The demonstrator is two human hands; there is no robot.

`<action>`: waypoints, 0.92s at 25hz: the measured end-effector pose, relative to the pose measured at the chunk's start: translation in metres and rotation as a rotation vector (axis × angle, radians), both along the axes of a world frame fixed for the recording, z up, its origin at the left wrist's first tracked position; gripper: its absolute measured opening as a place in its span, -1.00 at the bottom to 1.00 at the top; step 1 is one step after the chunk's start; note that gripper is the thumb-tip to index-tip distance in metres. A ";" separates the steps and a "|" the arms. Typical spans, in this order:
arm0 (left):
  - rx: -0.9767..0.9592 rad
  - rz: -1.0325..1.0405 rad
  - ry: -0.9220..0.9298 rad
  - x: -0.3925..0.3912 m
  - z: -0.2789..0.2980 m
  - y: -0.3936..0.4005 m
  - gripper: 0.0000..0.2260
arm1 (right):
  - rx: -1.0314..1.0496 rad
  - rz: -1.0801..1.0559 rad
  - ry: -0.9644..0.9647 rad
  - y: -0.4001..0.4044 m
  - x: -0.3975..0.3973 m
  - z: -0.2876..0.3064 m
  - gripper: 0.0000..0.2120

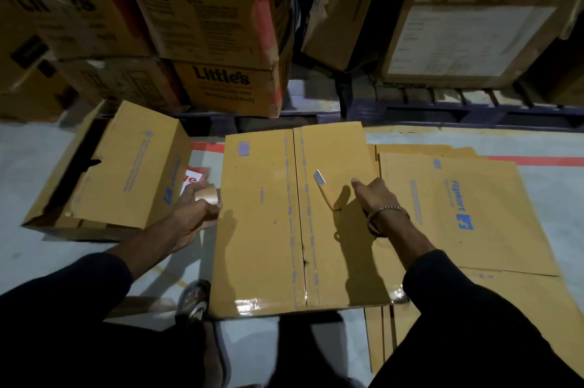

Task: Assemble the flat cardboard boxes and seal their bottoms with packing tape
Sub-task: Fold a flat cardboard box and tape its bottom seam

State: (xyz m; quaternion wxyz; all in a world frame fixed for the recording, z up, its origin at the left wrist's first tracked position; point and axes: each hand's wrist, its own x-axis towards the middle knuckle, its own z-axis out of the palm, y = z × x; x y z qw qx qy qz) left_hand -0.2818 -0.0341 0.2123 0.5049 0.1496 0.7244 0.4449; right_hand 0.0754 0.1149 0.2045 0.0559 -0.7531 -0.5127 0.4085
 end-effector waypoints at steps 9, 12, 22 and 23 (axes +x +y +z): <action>-0.130 -0.120 0.097 0.035 0.017 -0.067 -0.58 | -0.046 0.047 0.009 -0.091 0.036 0.000 -0.18; -0.173 -0.118 0.106 0.047 0.025 -0.073 -0.54 | -0.043 0.055 0.005 -0.105 0.044 -0.001 -0.16; -0.100 -0.465 0.530 0.066 0.092 -0.014 -0.78 | 0.291 0.371 -0.184 -0.090 0.003 0.042 -0.41; -0.025 -0.522 0.525 0.070 0.098 -0.008 -0.79 | 0.332 0.401 -0.044 -0.083 -0.006 0.051 -0.51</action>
